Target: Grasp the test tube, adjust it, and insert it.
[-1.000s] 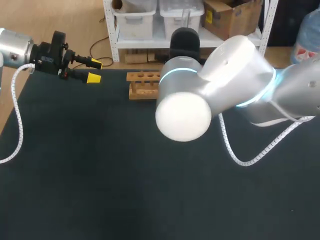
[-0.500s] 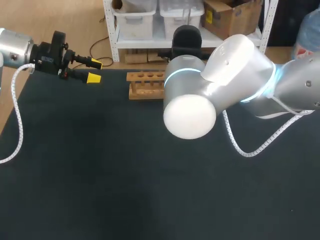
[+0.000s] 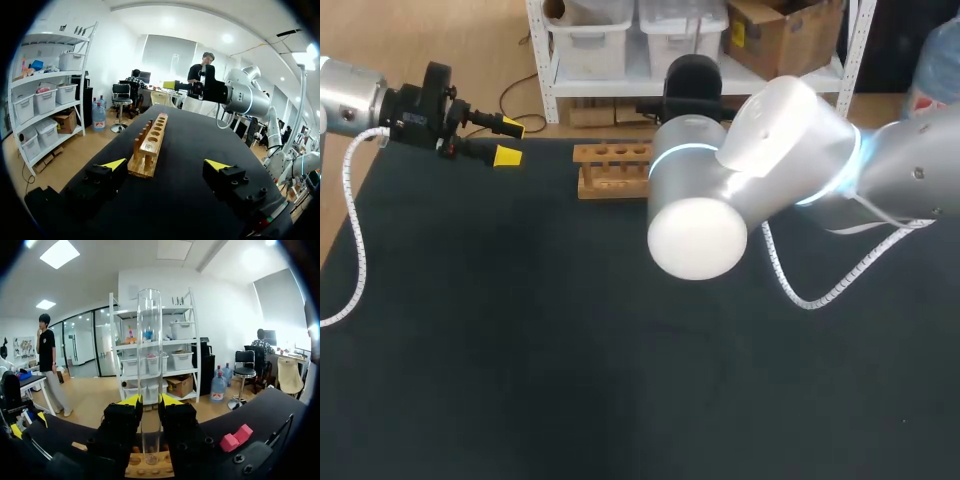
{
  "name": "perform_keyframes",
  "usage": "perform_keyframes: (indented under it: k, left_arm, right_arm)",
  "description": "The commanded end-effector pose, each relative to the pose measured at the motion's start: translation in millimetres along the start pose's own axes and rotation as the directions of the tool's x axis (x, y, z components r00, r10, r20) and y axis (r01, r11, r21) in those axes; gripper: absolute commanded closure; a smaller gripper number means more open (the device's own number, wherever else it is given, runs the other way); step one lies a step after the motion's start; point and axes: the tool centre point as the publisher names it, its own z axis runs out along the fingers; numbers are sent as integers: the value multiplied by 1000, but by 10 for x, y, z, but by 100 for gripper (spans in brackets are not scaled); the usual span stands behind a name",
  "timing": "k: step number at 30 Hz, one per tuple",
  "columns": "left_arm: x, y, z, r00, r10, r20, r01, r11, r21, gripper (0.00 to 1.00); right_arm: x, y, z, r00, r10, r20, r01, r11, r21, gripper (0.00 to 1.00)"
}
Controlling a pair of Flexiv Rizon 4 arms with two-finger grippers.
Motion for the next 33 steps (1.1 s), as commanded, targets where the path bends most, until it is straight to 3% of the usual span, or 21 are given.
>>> perform_keyframes:
  k: [1, 33]
  left_arm:
    - [10, 3, 1, 1000, 2, 2, -2, 1000, 0, 0]
    - [10, 3, 1, 1000, 2, 2, -2, 1000, 0, 0]
  right_arm:
    - [40, 30, 50, 1000, 4, 6, -4, 1000, -3, 100]
    - [233, -3, 165, 1000, -19, -5, 19, 1000, 0, 100]
